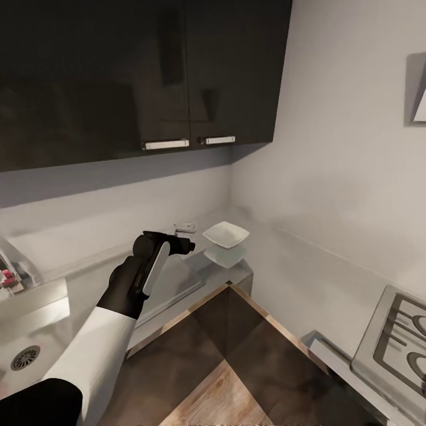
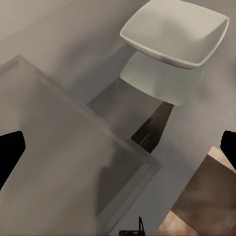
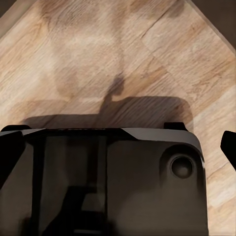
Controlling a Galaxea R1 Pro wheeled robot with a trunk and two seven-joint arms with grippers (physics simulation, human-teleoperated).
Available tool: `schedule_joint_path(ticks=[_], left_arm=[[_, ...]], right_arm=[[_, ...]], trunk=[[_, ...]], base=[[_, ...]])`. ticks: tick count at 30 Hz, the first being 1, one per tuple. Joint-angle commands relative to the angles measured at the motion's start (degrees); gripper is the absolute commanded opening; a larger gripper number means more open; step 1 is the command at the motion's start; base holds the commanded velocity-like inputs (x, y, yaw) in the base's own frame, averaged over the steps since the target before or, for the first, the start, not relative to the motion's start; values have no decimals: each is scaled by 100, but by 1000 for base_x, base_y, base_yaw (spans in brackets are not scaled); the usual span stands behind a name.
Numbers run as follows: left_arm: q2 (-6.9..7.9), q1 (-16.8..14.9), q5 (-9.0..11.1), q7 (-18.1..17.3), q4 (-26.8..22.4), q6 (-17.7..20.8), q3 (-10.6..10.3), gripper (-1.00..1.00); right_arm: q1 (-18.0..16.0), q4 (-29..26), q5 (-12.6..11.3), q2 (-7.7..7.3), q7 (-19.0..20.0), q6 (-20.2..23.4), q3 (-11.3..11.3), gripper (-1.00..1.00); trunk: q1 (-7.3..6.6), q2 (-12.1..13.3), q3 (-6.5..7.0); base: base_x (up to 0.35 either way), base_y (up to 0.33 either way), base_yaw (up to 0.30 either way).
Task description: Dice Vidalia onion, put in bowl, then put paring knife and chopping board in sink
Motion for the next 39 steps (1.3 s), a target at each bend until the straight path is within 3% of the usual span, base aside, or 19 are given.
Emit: schedule_joint_path(ticks=[1, 21, 30, 39], left_arm=[[1, -6, 60, 57, -3, 19, -5, 100], [-4, -6, 60, 57, 77, 6, -9, 100], [-8, -6, 58, 51, 161, -5, -206, 100], [0, -6, 60, 48, 180, -7, -223, 100]], right_arm=[[-6, 9, -60, 1, 20, -24, 37, 100], [-6, 13, -57, 31, 14, -23, 41, 100], [-6, 12, -56, 31, 14, -23, 42, 100], [-6, 13, -55, 31, 14, -23, 46, 100]], trunk=[[4, -13, -17], [4, -13, -24], [4, -13, -24], [4, -13, -24]], base=[[39, 0, 0], [285, 0, 0], [330, -15, 0], [151, -84, 0]])
